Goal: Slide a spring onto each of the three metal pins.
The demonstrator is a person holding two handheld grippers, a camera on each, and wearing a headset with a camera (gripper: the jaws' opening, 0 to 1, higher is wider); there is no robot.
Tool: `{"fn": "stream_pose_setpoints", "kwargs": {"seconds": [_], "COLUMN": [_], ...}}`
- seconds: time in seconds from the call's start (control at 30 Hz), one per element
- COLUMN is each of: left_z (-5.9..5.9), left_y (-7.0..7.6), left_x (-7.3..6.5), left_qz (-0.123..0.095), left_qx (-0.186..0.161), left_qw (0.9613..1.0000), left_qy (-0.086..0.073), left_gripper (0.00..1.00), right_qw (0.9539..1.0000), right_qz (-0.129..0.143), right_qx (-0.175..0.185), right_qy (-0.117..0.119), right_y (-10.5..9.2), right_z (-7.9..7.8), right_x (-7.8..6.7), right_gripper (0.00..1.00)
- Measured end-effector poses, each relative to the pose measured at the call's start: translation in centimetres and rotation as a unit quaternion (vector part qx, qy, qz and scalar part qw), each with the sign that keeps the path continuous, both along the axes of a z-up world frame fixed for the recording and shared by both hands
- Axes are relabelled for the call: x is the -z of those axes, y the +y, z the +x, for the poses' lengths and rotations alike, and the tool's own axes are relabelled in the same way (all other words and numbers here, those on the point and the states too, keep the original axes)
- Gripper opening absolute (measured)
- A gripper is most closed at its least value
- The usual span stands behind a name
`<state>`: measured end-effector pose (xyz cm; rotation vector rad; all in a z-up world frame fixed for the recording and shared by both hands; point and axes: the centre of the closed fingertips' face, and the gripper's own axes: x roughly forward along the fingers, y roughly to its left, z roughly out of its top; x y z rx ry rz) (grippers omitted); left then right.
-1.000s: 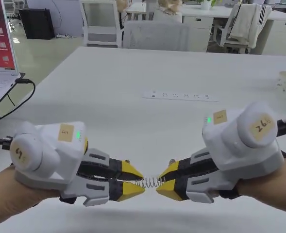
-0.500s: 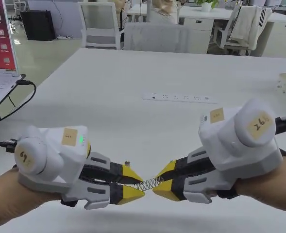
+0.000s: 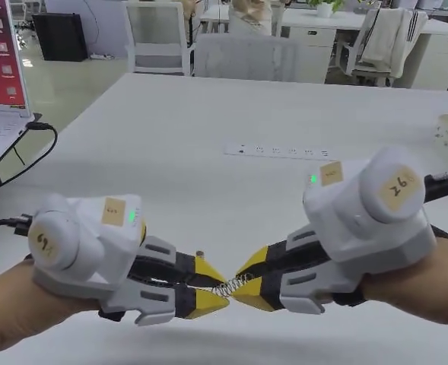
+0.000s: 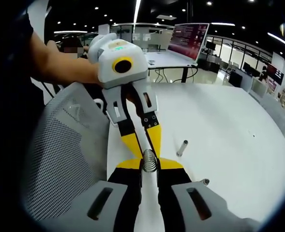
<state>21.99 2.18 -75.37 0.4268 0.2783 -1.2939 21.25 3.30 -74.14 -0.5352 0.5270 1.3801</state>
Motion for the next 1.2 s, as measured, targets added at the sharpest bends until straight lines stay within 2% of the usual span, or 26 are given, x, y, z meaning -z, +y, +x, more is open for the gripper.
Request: {"fn": "stream_pose_setpoints", "kwargs": {"seconds": [0.73,0.87,1.03,1.2], "left_z": [-0.11,-0.13,0.01,0.2], "left_y": [-0.02,-0.02,0.01,0.25], "left_x": [-0.1,0.11,0.19,0.44], "left_qz": [-0.004,-0.006,-0.006,-0.002], "left_qx": [0.0,-0.004,-0.01,-0.018], "left_qw": [1.0,0.9999,0.9998,0.9995], "left_qy": [0.0,0.011,0.016,0.025], "left_gripper": [0.02,0.03,0.03,0.1], "right_qw": [0.9999,0.9998,0.9996,0.9994], "right_qz": [-0.013,-0.019,-0.027,-0.031], "right_qx": [-0.007,-0.008,-0.012,-0.014], "right_qy": [0.001,0.004,0.003,0.002], "right_y": [0.51,0.55,0.59,0.57], "right_z": [-0.03,-0.16,-0.11,0.0], "right_x": [0.44,0.54,0.6,0.66], "right_gripper": [0.09,0.09,0.09,0.09]}}
